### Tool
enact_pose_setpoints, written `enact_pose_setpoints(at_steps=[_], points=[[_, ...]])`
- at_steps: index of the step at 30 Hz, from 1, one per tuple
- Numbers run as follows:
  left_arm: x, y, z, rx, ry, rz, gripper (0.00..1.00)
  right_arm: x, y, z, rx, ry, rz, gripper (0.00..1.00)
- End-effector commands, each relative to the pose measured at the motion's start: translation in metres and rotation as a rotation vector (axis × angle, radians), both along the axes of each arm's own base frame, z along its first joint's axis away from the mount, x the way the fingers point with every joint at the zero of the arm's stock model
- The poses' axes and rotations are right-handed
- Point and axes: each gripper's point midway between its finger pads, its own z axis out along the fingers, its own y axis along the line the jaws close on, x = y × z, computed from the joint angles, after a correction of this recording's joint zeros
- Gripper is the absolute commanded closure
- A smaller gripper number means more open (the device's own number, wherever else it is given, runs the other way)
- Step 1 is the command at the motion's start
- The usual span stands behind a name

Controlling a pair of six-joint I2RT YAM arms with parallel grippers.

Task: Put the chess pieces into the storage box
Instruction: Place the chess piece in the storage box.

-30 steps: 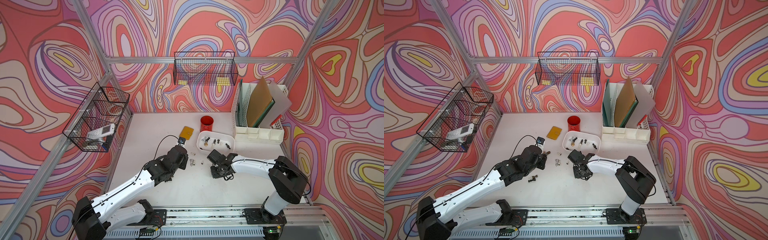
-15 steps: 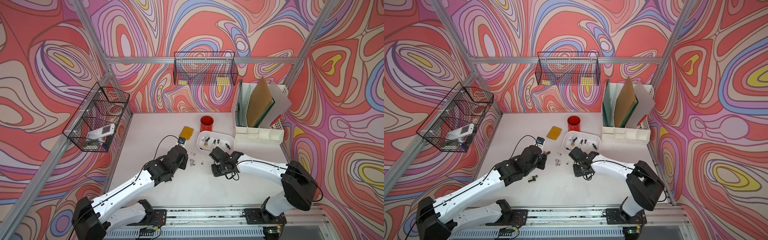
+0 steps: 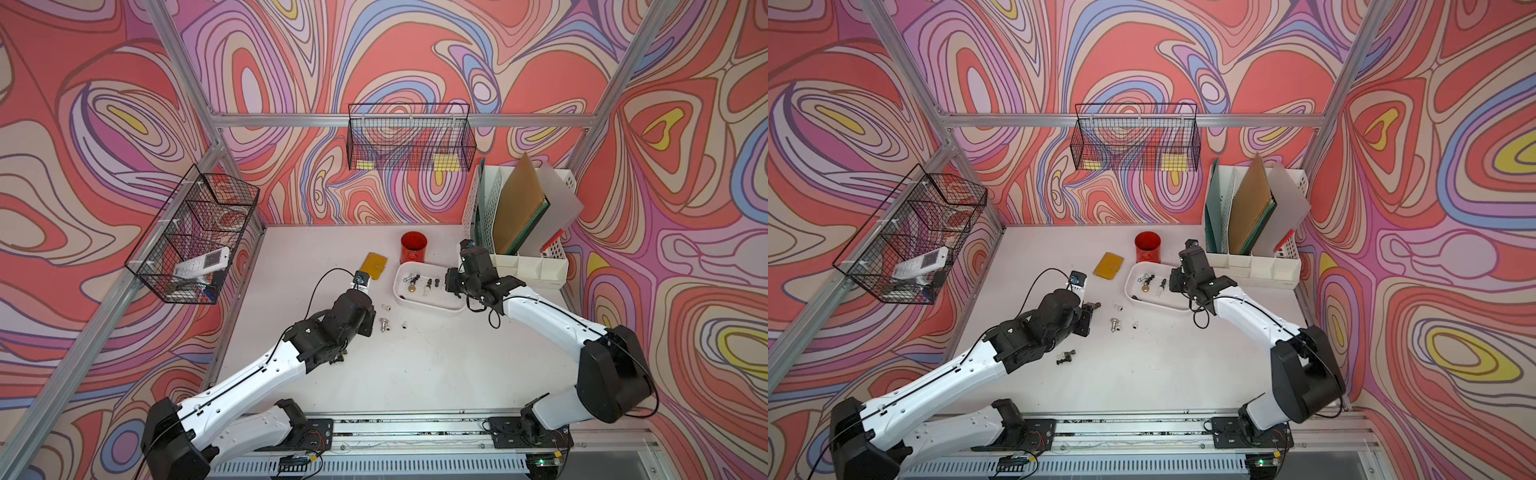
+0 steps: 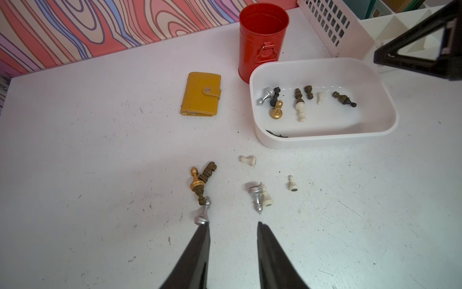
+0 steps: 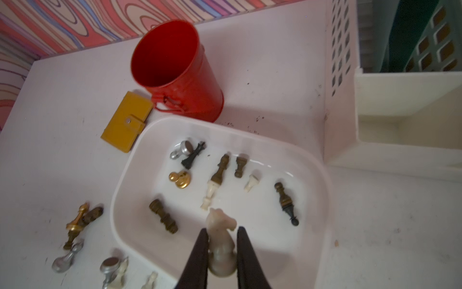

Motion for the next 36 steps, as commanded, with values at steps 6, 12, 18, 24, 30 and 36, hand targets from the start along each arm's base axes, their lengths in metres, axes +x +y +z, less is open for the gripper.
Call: enact_pose_setpoints(at_steps=[6,12,18,24,30,36], points=[[0.005,0.001,0.029,-0.010,-0.054,0.006,0.63,0.065,-0.010,-0.034,0.080,-0.083,-0.021,0.87],[0.004,0.009,0.027,0.033,-0.056,0.022,0.63,0.072,-0.014,-0.056,0.068,-0.080,-0.030,0.85],[0.003,0.014,0.029,0.035,-0.068,0.032,0.63,0.068,-0.014,-0.065,0.061,-0.083,-0.019,0.78],[0.002,0.013,0.030,0.029,-0.065,0.029,0.62,0.066,-0.014,-0.054,0.066,-0.103,-0.008,0.73],[0.003,0.011,0.023,0.026,-0.049,0.032,0.62,0.061,-0.014,-0.026,0.079,-0.152,0.001,0.72],[0.002,0.000,0.007,-0.004,0.019,0.016,0.61,0.050,-0.007,0.019,0.147,-0.202,0.040,0.72]])
